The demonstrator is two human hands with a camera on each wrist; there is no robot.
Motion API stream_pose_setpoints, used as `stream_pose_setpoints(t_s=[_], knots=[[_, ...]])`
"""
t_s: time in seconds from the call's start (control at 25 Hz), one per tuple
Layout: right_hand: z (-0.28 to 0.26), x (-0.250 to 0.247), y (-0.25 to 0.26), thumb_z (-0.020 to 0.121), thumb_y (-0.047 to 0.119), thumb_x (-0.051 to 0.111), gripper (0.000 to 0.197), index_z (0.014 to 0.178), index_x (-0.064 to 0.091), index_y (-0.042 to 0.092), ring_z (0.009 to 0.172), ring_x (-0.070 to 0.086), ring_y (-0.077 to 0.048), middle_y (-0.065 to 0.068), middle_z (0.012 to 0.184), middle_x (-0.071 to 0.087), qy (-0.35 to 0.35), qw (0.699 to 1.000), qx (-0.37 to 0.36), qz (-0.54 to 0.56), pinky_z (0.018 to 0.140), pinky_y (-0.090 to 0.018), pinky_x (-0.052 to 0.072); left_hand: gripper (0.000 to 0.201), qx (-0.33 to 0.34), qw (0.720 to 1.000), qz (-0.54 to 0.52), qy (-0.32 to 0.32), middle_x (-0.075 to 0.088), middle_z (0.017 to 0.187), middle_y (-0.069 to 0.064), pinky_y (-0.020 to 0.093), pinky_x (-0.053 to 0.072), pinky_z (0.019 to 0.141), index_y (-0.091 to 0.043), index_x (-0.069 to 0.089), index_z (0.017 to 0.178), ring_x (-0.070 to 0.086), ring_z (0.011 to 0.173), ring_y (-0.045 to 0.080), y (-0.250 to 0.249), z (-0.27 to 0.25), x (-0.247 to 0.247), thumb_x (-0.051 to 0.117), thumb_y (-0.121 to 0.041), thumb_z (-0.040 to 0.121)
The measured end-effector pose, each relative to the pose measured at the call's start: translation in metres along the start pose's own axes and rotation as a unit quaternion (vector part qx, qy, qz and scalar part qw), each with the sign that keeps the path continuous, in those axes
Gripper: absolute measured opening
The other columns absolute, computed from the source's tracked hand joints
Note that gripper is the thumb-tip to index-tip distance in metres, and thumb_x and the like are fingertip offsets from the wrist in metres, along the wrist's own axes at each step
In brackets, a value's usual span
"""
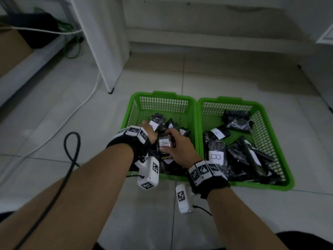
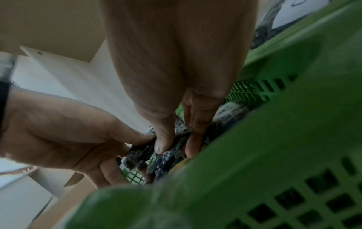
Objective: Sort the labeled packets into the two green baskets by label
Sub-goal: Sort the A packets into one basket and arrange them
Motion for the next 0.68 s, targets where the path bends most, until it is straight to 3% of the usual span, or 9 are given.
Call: stream_pose_setpoints(t_s=[0.08,0.16,0.28,0.44,0.6,0.68], knots=[[0.001,0.001,-0.004,0.088,0.016,0.078,0.04,0.12,0.054,0.02,0.066,0.063,-0.005,0.01,0.094,0.065,0.003,1.0,0.003,0.011,0.065,-0.028,0.055,0.066,0.03,1.0,0.007,0.006,0.058,0.131,0.018,0.038,0.047,0.09,-0.006,0.026,0.147,0.059,0.113,0.035,0.009,-0.001,-0.008,0.049,-0.042,0.098],[0.005,-0.003,-0.006,0.085,0.01,0.079,0.042,0.118,0.056,0.023,0.072,0.069,-0.011,0.003,0.099,0.068,-0.031,0.997,0.022,0.073,0.062,-0.031,0.059,0.052,0.067,0.997,0.007,-0.038,0.063,0.121,0.018,0.038,0.045,0.083,-0.008,0.034,0.134,0.061,0.107,0.037,0.027,-0.006,-0.009,0.05,-0.04,0.097],[0.024,-0.021,0.001,0.085,0.012,0.078,0.046,0.121,0.055,0.032,0.092,0.07,-0.01,0.008,0.109,0.07,-0.12,0.991,-0.016,0.056,0.078,-0.03,0.06,0.038,0.077,0.991,0.011,-0.111,0.066,0.11,0.018,0.038,0.045,0.077,-0.009,0.039,0.119,0.062,0.099,0.039,0.047,-0.014,-0.008,0.049,-0.039,0.098],[0.042,-0.065,0.022,0.089,0.014,0.075,0.054,0.132,0.053,0.036,0.103,0.067,-0.015,0.003,0.124,0.068,-0.082,0.991,-0.08,-0.07,0.082,-0.023,0.054,0.037,0.082,0.988,-0.021,-0.126,0.066,0.105,0.018,0.035,0.038,0.07,-0.009,0.039,0.119,0.063,0.095,0.039,0.044,-0.01,-0.008,0.048,-0.038,0.099],[0.031,-0.113,0.028,0.089,0.018,0.076,0.058,0.139,0.05,0.036,0.108,0.067,-0.02,-0.002,0.127,0.068,-0.017,0.968,-0.108,-0.228,0.091,-0.032,0.052,0.039,0.097,0.985,0.025,-0.139,0.068,0.099,0.016,0.034,0.039,0.067,-0.011,0.037,0.128,0.065,0.089,0.036,0.035,-0.013,0.0,0.045,-0.036,0.1],[0.013,-0.124,0.029,0.088,0.021,0.078,0.064,0.141,0.048,0.04,0.115,0.064,-0.02,-0.002,0.131,0.067,0.006,0.964,-0.105,-0.246,0.097,-0.034,0.049,0.038,0.085,0.987,0.037,-0.132,0.069,0.101,0.014,0.034,0.04,0.068,-0.013,0.038,0.131,0.066,0.092,0.035,0.031,-0.018,0.002,0.044,-0.035,0.1]])
Point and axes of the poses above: each hand's wrist, its own z-axis towards the middle knuckle, its own x-axis out of the palm, y = z × x, the point moved 3 cm from there along z, towards the middle knuckle
